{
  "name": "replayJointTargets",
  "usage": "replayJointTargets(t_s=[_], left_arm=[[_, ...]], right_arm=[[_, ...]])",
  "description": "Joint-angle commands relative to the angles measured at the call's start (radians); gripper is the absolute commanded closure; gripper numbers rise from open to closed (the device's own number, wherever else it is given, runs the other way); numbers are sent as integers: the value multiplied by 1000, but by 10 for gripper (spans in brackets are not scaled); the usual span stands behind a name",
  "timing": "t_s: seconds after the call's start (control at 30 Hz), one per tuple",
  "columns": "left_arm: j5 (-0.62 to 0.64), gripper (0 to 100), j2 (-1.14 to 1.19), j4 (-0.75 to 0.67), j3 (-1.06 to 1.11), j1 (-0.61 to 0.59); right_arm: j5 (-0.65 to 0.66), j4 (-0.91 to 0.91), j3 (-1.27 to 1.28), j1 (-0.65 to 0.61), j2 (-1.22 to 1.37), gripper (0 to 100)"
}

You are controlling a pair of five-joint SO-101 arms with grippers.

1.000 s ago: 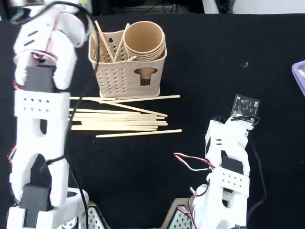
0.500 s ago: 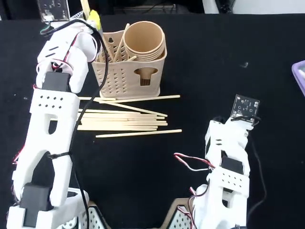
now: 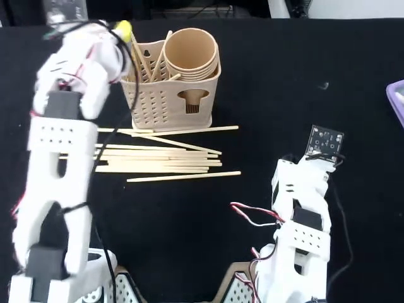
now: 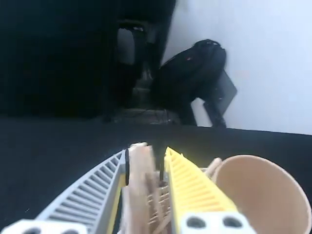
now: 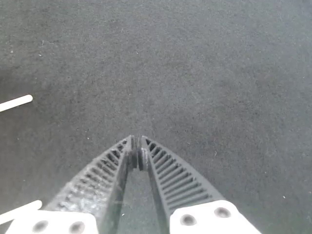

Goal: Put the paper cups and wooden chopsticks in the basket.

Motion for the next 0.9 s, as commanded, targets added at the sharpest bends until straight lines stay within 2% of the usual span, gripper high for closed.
replayJointTargets(t_s=[0.0, 0.1, 0.17, 0.23, 0.3, 0.37, 0.47, 0.53, 0.67, 0.8, 0.87], left_arm=[[0, 863, -143, 256, -111, -97], [-5, 862, -238, 493, -64, -209], [-9, 859, -281, 626, 47, -306], [-9, 858, -295, 658, 223, -394], [-12, 858, -282, 598, 427, -443], [-77, 858, -269, 480, 634, -487], [-232, 859, -258, 295, 877, -521], [-292, 862, -258, 199, 993, -519], [-304, 862, -253, 86, 1122, -519], [-310, 862, -253, 20, 1173, -519], [-318, 859, -252, 18, 1178, -524]], right_arm=[[9, -25, -5, -9, -31, 973], [9, -21, -8, 3, -33, 973], [9, -17, -15, 23, -33, 973], [8, 8, -39, 43, -33, 973], [8, 92, -99, 46, -33, 973], [20, 230, -191, 40, -33, 973], [147, 431, -344, 8, -33, 972], [269, 543, -427, -51, -31, 972], [476, 704, -506, -239, -27, 936], [493, 749, -489, -483, -25, 796], [494, 746, -473, -585, -24, 787]])
